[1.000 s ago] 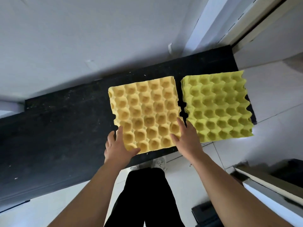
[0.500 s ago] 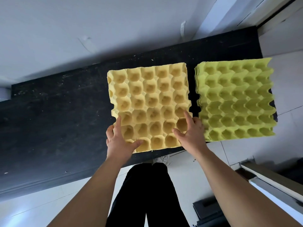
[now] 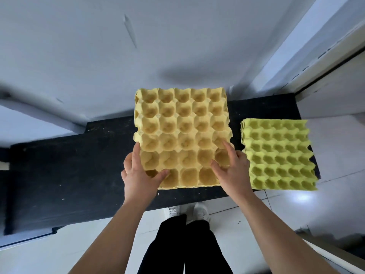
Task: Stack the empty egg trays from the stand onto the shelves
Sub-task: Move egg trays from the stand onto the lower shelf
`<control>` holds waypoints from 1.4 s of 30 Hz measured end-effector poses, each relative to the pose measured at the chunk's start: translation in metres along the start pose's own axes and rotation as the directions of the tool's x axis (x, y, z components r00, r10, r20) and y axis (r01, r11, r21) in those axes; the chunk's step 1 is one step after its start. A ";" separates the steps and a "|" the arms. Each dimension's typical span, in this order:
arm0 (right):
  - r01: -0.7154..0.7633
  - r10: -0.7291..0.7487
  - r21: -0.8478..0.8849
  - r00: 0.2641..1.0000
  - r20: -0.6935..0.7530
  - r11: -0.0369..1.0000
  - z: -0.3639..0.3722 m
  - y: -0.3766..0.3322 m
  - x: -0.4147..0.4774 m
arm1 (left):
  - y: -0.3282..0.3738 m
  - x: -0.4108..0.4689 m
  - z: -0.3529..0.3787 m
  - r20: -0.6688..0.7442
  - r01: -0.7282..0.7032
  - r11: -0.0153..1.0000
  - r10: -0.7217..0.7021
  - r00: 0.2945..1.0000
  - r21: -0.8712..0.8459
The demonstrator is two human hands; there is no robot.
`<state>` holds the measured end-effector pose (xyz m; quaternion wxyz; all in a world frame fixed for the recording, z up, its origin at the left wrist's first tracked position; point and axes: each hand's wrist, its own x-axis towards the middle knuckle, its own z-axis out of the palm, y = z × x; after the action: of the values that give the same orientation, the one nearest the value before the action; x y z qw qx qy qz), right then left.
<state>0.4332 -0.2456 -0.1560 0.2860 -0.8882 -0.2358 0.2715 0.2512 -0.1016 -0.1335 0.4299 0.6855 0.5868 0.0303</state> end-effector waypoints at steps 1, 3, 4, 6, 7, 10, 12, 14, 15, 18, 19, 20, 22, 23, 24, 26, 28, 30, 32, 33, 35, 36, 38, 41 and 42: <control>0.026 -0.026 -0.003 1.000 -0.006 1.000 -0.005 -0.012 -0.004 | 0.004 -0.007 -0.012 -0.028 -0.002 1.000 0.001 1.000 -0.012; 0.082 -0.083 -0.012 0.996 -0.020 0.997 -0.014 -0.035 -0.013 | 0.009 -0.021 -0.036 -0.093 -0.005 0.999 0.001 0.996 -0.038; 0.100 -0.100 -0.015 0.995 -0.027 0.995 -0.017 -0.045 -0.016 | 0.011 -0.026 -0.045 -0.121 -0.001 0.999 -0.004 0.993 -0.048; 0.149 -0.150 -0.027 0.988 -0.032 0.988 -0.024 -0.068 -0.025 | 0.012 -0.040 -0.066 -0.184 0.018 0.997 -0.033 0.982 -0.080; 0.181 -0.182 -0.036 0.983 -0.029 0.983 -0.026 -0.080 -0.031 | 0.011 -0.049 -0.076 -0.216 0.027 0.995 -0.048 0.975 -0.100; 0.284 -0.285 -0.063 0.958 -0.006 0.957 -0.033 -0.116 -0.050 | 0.004 -0.082 -0.106 -0.327 0.031 0.985 -0.086 0.941 -0.169; 0.350 -0.349 -0.075 0.937 0.023 0.934 -0.033 -0.136 -0.067 | -0.004 -0.106 -0.123 -0.394 0.031 0.978 -0.113 0.912 -0.208; 0.424 -0.421 -0.075 0.906 0.048 0.903 -0.031 -0.154 -0.086 | -0.015 -0.130 -0.138 -0.460 0.031 0.972 -0.138 0.877 -0.232; 0.456 -0.452 -0.073 0.890 0.062 0.887 -0.029 -0.163 -0.096 | -0.022 -0.142 -0.146 -0.490 0.035 0.969 -0.155 0.858 -0.245; 0.527 -0.518 -0.064 0.847 0.121 0.847 -0.019 -0.192 -0.126 | -0.042 -0.176 -0.172 -0.560 0.047 0.954 -0.213 0.800 -0.295; 0.551 -0.540 -0.061 0.831 0.138 0.832 -0.015 -0.203 -0.136 | -0.050 -0.185 -0.181 -0.580 0.046 0.950 -0.227 0.782 -0.310; 0.574 -0.561 -0.058 0.814 0.154 0.817 -0.009 -0.213 -0.145 | -0.057 -0.193 -0.191 -0.598 0.045 0.945 -0.242 0.764 -0.325; 0.621 -0.604 -0.052 0.776 0.184 0.782 0.004 -0.236 -0.164 | -0.076 -0.210 -0.211 -0.632 0.040 0.933 -0.274 0.725 -0.359; 0.642 -0.623 -0.051 0.757 0.197 0.765 0.011 -0.247 -0.174 | -0.086 -0.217 -0.222 -0.648 0.035 0.926 -0.289 0.705 -0.375; 0.663 -0.641 -0.051 0.739 0.207 0.747 0.019 -0.258 -0.184 | -0.096 -0.223 -0.232 -0.662 0.029 0.921 -0.302 0.686 -0.389; 0.697 -0.672 -0.047 0.705 0.226 0.715 0.038 -0.282 -0.207 | -0.120 -0.237 -0.255 -0.687 0.026 0.912 -0.326 0.649 -0.409; 0.724 -0.697 -0.032 0.675 0.245 0.690 0.060 -0.305 -0.233 | -0.146 -0.251 -0.280 -0.706 0.027 0.906 -0.347 0.617 -0.422; 0.747 -0.719 -0.013 0.645 0.260 0.665 0.084 -0.327 -0.261 | -0.175 -0.264 -0.307 -0.715 0.038 0.903 -0.363 0.598 -0.427; 0.757 -0.732 0.013 0.626 0.270 0.653 0.109 -0.349 -0.290 | -0.205 -0.277 -0.338 -0.723 0.056 0.908 -0.366 0.586 -0.415; 0.757 -0.733 0.024 0.623 0.273 0.653 0.122 -0.360 -0.306 | -0.220 -0.284 -0.354 -0.727 0.060 0.910 -0.365 0.582 -0.409; 0.757 -0.733 0.032 0.619 0.281 0.652 0.149 -0.380 -0.334 | -0.248 -0.296 -0.386 -0.737 0.073 0.918 -0.358 0.573 -0.389; 0.752 -0.727 0.037 0.623 0.289 0.658 0.162 -0.389 -0.347 | -0.261 -0.302 -0.401 -0.741 0.079 0.920 -0.358 0.569 -0.383; 0.735 -0.714 0.063 0.631 0.303 0.676 0.189 -0.406 -0.371 | -0.284 -0.310 -0.430 -0.748 0.072 0.921 -0.356 0.559 -0.384; 0.719 -0.695 0.063 0.642 0.323 0.692 0.222 -0.431 -0.401 | -0.316 -0.317 -0.469 -0.759 0.067 0.923 -0.351 0.548 -0.378; 0.716 -0.692 0.062 0.643 0.328 0.695 0.231 -0.439 -0.409 | -0.326 -0.317 -0.481 -0.763 0.063 0.924 -0.348 0.544 -0.377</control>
<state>-0.1286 -0.0737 0.1060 0.2929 -0.6783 -0.6162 0.2728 -0.3637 -0.1179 0.1117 0.2099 0.4430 0.7831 0.3826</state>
